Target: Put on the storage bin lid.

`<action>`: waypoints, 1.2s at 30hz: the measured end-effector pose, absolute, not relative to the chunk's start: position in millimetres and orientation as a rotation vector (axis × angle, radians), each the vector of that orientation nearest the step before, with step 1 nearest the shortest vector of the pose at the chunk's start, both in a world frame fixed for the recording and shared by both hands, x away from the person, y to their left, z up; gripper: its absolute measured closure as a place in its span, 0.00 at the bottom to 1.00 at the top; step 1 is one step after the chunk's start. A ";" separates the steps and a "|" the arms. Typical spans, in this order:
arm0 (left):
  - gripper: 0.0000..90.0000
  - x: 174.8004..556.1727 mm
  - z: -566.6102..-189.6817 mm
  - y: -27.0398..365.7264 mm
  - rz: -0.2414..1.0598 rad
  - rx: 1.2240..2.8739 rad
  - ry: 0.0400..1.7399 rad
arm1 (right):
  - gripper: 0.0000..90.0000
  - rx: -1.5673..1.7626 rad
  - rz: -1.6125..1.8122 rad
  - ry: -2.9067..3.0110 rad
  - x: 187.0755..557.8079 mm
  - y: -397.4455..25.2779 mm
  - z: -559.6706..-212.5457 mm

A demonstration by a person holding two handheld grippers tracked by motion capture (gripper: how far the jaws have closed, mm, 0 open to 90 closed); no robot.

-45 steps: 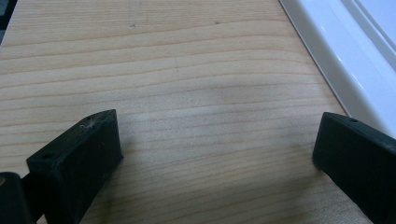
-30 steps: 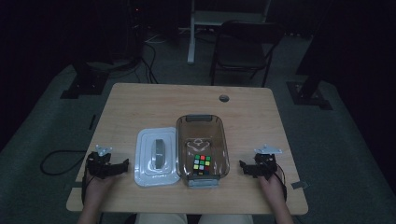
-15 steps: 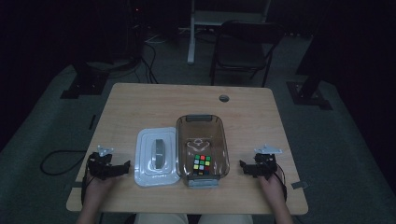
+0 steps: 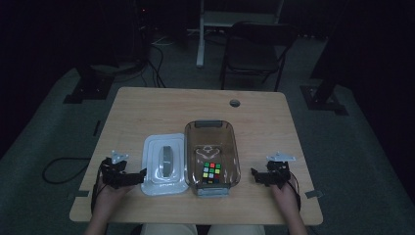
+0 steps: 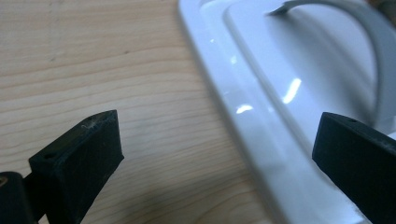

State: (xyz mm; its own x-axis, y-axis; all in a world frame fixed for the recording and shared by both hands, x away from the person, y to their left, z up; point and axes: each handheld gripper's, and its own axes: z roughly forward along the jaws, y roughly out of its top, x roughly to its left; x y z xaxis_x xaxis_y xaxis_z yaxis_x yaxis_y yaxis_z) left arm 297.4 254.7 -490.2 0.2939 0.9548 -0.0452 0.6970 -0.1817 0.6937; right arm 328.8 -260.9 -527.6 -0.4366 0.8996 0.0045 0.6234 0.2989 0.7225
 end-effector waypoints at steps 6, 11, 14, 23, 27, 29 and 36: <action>0.03 298.5 -488.5 242.7 0.503 1.983 1.431 | 0.13 1.361 0.930 2.170 328.8 -260.9 -527.6; 0.03 302.4 -490.5 229.7 0.479 2.010 1.395 | 0.13 1.362 0.930 2.169 328.8 -260.9 -527.6; 0.03 303.8 -489.8 221.2 0.463 2.027 1.367 | 0.13 1.362 0.930 2.169 328.8 -260.9 -527.6; 0.03 308.5 -485.4 196.4 0.423 2.029 1.295 | 0.13 1.361 0.930 2.169 328.8 -260.9 -527.6; 0.03 312.7 -485.1 190.2 0.405 2.002 1.294 | 0.13 1.362 0.930 2.169 328.8 -260.9 -527.6; 0.06 315.7 -486.1 183.2 0.415 2.004 1.271 | 0.13 1.362 0.930 2.169 328.7 -260.9 -527.6; 0.20 319.3 -489.8 174.0 0.449 2.021 1.253 | 0.13 1.361 0.930 2.170 328.8 -260.9 -527.6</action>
State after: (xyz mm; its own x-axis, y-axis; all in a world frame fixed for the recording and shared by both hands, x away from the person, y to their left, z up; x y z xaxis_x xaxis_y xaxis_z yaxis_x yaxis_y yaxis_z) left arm 319.3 174.0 -489.8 0.4703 0.8797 -0.0705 0.6346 -0.2816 0.7197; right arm 328.8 -260.9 -527.6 -0.4367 0.8996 0.0041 0.6233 0.2993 0.7224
